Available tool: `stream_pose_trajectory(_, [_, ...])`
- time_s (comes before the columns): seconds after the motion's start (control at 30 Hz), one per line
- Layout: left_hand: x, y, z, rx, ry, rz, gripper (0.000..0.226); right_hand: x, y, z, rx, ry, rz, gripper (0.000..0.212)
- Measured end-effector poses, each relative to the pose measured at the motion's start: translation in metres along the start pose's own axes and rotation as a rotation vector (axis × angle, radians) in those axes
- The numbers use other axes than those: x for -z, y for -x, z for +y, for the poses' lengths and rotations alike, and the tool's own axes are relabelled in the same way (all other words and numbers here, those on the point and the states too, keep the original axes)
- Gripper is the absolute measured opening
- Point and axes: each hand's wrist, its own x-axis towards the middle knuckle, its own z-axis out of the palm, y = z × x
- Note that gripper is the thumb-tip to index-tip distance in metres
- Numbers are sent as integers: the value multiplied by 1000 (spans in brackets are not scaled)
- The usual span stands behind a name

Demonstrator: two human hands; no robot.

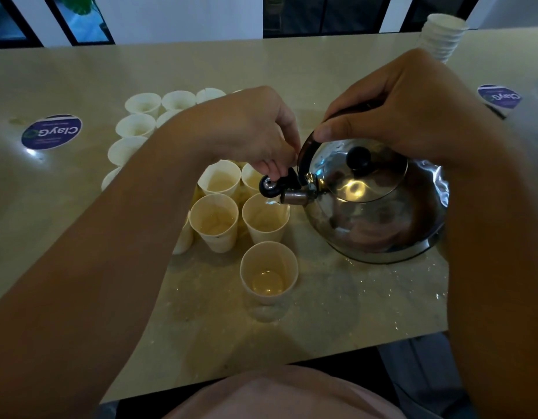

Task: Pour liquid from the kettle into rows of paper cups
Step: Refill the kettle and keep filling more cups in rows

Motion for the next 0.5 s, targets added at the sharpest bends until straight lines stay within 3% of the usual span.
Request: stream_pose_trajectory(0.5, [0,-2,-2,-8,12,-13,15,-3,0,3,-31,-32,-4,27])
